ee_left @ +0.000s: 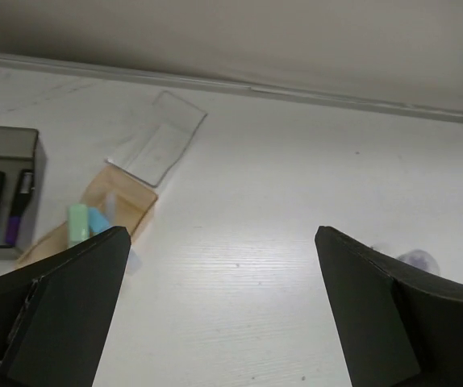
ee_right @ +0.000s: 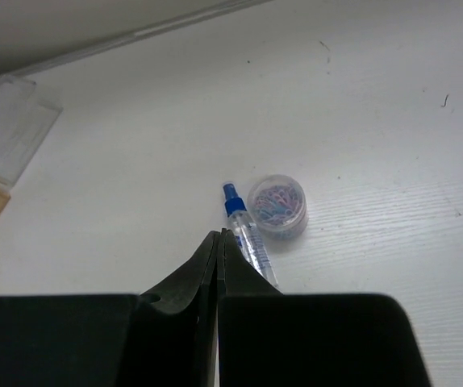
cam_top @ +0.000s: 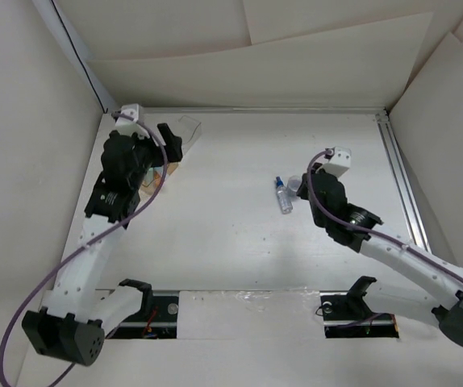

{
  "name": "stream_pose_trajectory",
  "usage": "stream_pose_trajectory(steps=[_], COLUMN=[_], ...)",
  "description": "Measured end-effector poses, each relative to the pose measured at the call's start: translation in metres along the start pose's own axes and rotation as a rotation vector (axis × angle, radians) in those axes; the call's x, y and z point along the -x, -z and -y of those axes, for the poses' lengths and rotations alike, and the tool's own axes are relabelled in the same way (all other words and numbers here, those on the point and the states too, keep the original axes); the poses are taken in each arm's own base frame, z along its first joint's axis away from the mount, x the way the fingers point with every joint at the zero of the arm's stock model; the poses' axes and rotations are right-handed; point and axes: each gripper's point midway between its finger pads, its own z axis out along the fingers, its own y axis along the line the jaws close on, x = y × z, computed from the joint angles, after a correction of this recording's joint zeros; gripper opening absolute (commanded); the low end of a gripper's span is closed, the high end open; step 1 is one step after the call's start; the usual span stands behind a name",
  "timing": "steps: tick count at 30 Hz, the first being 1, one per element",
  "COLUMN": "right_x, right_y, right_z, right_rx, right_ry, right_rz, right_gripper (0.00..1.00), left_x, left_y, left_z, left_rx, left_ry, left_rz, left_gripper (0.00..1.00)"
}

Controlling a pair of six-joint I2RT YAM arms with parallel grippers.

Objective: Sort the stationery into containers
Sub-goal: Pick up the stationery from the center of the board.

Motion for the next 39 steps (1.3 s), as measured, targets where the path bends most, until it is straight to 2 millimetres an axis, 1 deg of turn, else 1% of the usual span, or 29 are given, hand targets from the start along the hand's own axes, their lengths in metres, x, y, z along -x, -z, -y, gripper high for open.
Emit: stream_pose_trajectory(steps=[2,5,6,7,9,10,13,14,16,20,21,22,27,30,34,37,38,39], right_x=[-0.012,-0.029,-0.034,-0.04,-0.055,-0.063,-0.092,-0.101,-0.116,-0.137,-0.141,-0.146,-0.168,-0.179,-0.197,-0.202,-0.202,-0.203], right_y=[-0.01,-0.025,-0.029,-0.033,-0.041,-0.043,-0.049,-0.05,-0.051,-0.057,-0.06,-0.063,-0.079,-0.082,-0.086,-0.088,-0.089,-0.089], right_z=[-0.003,-0.009,-0.011,-0.012,-0.011,-0.009,-0.002,0.0,0.005,0.015,0.019,0.023,0.04,0.038,0.036,0.035,0.033,0.032], right_rx=[-0.018,-0.053,-0.064,-0.077,-0.105,-0.116,-0.141,-0.142,-0.149,-0.163,-0.168,-0.176,-0.189,-0.17,-0.142,-0.123,-0.112,-0.105], right_ry=[0.039,0.098,0.112,0.129,0.162,0.175,0.222,0.232,0.246,0.258,0.256,0.252,0.218,0.208,0.2,0.2,0.199,0.201], right_rz=[-0.032,-0.084,-0.099,-0.117,-0.158,-0.175,-0.25,-0.278,-0.321,-0.387,-0.406,-0.425,-0.506,-0.532,-0.577,-0.586,-0.584,-0.584], right_gripper=[0.0,0.15,0.2,0.32,0.41,0.48,0.51,0.55,0.58,0.58,0.56,0.54,0.54,0.54,0.54,0.48,0.4,0.36], left_x=[-0.016,-0.056,-0.065,-0.073,-0.081,-0.082,-0.084,-0.085,-0.088,-0.103,-0.105,-0.105,-0.098,-0.098,-0.102,-0.105,-0.107,-0.109], left_y=[0.014,0.026,0.027,0.028,0.03,0.031,0.036,0.039,0.041,0.043,0.042,0.041,0.039,0.036,0.03,0.026,0.025,0.023], left_z=[0.003,0.001,0.003,0.006,0.013,0.016,0.023,0.026,0.031,0.032,0.032,0.034,0.038,0.041,0.045,0.048,0.049,0.051], left_rx=[-0.038,-0.069,-0.085,-0.106,-0.145,-0.159,-0.204,-0.219,-0.254,-0.28,-0.28,-0.284,-0.313,-0.325,-0.342,-0.356,-0.363,-0.373], left_ry=[0.032,0.085,0.1,0.115,0.143,0.154,0.199,0.217,0.261,0.32,0.329,0.338,0.359,0.369,0.383,0.392,0.395,0.396], left_rz=[0.009,-0.051,-0.072,-0.093,-0.121,-0.125,-0.114,-0.109,-0.09,-0.098,-0.102,-0.102,-0.071,-0.071,-0.092,-0.11,-0.118,-0.126], left_gripper=[1.0,1.0,1.0,1.0,1.0,1.0,1.0,1.0,1.0,1.0,1.0,1.0,1.0,1.0,1.0,1.0,1.0,1.0])
